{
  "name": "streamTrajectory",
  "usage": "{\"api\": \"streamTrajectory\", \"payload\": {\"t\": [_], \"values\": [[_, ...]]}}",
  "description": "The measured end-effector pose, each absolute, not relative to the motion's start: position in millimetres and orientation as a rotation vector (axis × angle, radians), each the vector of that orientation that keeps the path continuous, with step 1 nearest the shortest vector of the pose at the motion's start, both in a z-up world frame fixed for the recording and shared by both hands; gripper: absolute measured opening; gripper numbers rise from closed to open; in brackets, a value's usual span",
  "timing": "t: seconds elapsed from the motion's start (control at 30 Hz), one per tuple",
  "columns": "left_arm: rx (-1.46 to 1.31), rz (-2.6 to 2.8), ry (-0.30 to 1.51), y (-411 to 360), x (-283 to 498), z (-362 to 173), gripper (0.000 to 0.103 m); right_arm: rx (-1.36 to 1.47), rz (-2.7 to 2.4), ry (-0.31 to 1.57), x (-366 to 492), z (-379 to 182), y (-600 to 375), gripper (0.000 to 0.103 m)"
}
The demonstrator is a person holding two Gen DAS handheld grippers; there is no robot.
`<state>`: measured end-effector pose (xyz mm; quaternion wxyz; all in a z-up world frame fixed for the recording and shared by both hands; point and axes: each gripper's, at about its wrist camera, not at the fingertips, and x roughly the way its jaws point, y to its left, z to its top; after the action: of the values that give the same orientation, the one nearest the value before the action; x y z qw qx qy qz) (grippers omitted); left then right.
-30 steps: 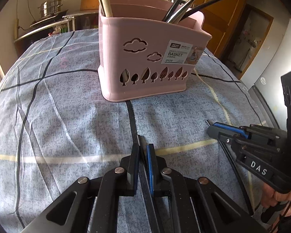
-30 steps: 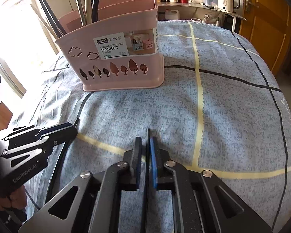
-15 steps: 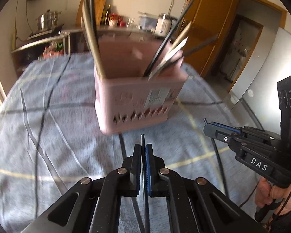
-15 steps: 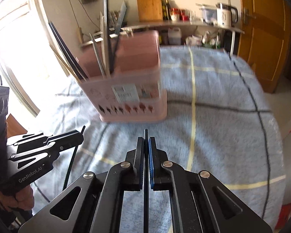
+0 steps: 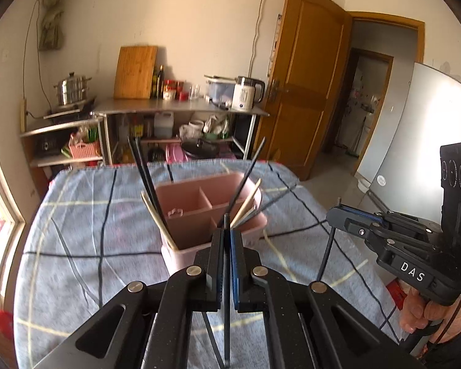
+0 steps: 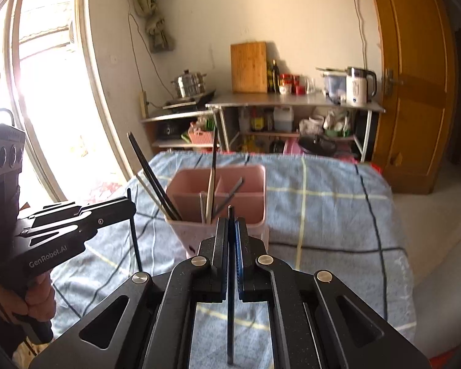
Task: Organize utensils
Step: 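Lift both held chopsticks upright and carry them over the pink basket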
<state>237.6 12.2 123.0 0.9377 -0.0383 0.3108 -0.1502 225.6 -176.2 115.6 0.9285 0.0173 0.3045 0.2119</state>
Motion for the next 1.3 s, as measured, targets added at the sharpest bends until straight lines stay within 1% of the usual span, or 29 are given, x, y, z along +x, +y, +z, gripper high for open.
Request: {"api": "streamTrajectory", "payload": {"t": [0.17, 0.73, 1.07, 1.3], "values": [[-0.077, -0.299, 0.615, 13.3, 232.4, 132.4, 0.004, 0.036, 0.432, 0.589, 222.6, 126.5, -180.4, 0.004], [-0.062, -0.307, 0.627, 14.8, 201.2, 138.6, 0.003, 0.044, 0.434, 0.6, 196.8, 126.6, -188.3, 0.004], [-0.062, -0.32, 0.608, 19.6, 199.4, 161.5, 0.003, 0.022, 0.455, 0.559, 190.9, 143.4, -183.1, 0.004], [-0.062, -0.319, 0.546, 29.4, 204.7, 198.2, 0.003, 0.032, 0.48, 0.495, 196.3, 172.6, -175.4, 0.004]]}}
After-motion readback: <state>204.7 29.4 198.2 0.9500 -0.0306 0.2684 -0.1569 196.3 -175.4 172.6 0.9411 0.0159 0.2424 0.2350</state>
